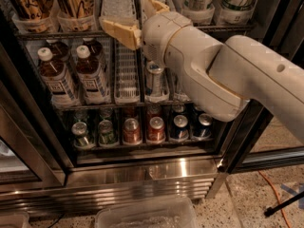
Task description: Pick water bottle from top shelf of fridge
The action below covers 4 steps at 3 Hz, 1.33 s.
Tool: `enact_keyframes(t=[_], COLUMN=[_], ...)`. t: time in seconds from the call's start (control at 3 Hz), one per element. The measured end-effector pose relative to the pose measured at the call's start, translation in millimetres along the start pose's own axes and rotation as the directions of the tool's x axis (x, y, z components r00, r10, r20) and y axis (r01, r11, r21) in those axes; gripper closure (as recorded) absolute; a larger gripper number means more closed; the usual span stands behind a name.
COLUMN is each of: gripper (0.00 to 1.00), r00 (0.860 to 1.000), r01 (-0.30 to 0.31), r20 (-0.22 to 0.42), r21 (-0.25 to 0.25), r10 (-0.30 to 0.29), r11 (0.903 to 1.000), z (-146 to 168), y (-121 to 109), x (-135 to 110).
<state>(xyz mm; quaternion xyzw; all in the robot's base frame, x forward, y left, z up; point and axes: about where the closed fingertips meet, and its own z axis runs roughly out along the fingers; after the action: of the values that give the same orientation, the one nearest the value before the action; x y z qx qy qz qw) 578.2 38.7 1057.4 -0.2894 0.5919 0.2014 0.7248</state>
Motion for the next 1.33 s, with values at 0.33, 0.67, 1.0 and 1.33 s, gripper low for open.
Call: enact_keyframes(t=[0.33, 0.67, 1.0, 1.33], gripper=[0.24, 0.24, 0.24, 0.24], r00=[1.000, 1.000, 1.000, 0.999], r01=[-0.004, -0.003, -0.004, 0.000], r20=[0.012, 0.020, 0.026, 0.036], r21=[-0.009, -0.017, -0.032, -0.059], r10=[0.004, 0.004, 0.005, 0.002], r11=[1.0000, 0.9998, 0.9995, 0.9982], z=[10, 20, 29, 39], y=[-2, -5, -5, -3], x=[1, 1, 2, 0])
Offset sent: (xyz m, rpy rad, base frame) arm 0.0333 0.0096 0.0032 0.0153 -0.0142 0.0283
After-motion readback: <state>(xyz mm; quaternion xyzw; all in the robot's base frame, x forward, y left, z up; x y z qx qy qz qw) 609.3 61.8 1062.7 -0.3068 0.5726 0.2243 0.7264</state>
